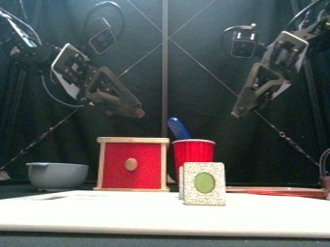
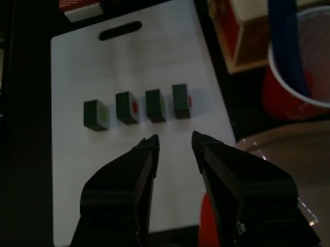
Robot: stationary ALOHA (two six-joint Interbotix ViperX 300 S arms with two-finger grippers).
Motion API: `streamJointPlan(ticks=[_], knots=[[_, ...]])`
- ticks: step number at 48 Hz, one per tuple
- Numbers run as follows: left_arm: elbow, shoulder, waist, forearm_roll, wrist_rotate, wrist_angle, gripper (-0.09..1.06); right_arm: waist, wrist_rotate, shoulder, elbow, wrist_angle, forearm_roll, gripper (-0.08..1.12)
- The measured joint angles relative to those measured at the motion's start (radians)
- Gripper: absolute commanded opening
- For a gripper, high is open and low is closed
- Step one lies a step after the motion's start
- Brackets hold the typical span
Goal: Place sushi on board then cut the sushi with the knife then place the pieces on the plate
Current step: Place the 4 sushi pieces on the plate
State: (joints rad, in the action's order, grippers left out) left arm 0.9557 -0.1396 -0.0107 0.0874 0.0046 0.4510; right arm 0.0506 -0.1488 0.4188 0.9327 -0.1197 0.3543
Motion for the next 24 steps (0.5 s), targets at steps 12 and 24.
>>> streamJointPlan(ticks=[12, 24], knots=[[0.003, 0.017, 0.000, -0.002, 0.000, 0.000, 0.76, -0.011, 0.000, -0.206, -0.089, 0.074, -0.014, 0.76], [0.003, 0.043, 0.002, -0.003, -0.002, 0.000, 0.76, -0.009, -0.002, -0.359, -0.158, 0.081, -0.020, 0.87]])
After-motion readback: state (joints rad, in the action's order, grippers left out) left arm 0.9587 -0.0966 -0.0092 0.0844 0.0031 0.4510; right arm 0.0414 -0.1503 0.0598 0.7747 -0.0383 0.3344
